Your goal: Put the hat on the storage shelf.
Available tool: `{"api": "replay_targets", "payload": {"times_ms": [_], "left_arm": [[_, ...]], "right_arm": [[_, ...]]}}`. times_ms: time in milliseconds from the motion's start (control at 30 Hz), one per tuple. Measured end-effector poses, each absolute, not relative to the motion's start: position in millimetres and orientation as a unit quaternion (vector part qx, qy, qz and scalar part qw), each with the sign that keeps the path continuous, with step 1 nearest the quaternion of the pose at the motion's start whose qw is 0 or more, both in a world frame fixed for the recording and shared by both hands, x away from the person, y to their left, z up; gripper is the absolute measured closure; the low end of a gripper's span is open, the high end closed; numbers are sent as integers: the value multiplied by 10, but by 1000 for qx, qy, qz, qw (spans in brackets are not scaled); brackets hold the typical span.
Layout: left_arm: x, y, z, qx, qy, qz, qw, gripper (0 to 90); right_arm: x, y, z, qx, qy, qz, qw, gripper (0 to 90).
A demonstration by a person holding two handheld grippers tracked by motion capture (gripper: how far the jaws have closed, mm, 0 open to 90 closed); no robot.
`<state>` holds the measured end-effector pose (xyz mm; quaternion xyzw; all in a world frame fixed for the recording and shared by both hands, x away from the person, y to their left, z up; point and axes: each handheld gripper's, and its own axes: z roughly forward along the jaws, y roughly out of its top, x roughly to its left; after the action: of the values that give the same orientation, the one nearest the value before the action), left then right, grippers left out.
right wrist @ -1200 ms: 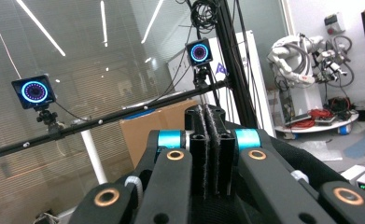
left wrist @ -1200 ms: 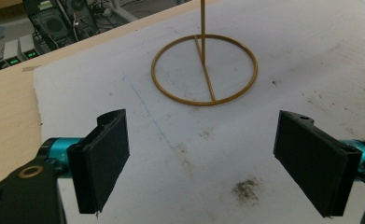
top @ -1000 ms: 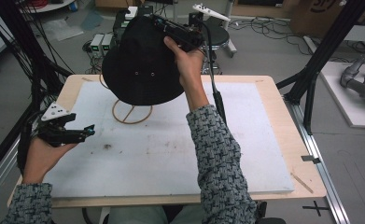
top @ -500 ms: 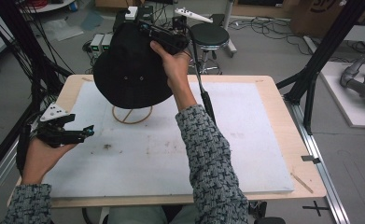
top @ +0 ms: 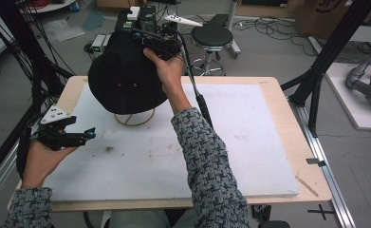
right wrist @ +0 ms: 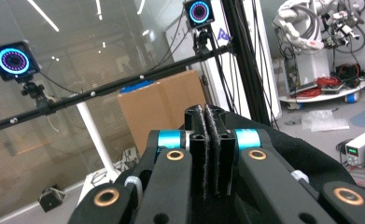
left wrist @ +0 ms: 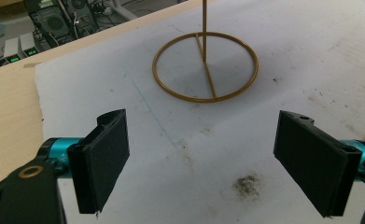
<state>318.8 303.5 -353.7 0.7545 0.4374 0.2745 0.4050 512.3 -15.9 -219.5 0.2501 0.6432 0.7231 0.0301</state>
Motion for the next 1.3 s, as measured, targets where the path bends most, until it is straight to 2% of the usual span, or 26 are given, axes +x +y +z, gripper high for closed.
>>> {"api": "replay_targets", "payload": {"times_ms": [1300], "left_arm": [[3199,3000,-3563,761,431,269,402,184]], "right_arm": [[5262,199,-2547,270,687,674,27,875]]}}
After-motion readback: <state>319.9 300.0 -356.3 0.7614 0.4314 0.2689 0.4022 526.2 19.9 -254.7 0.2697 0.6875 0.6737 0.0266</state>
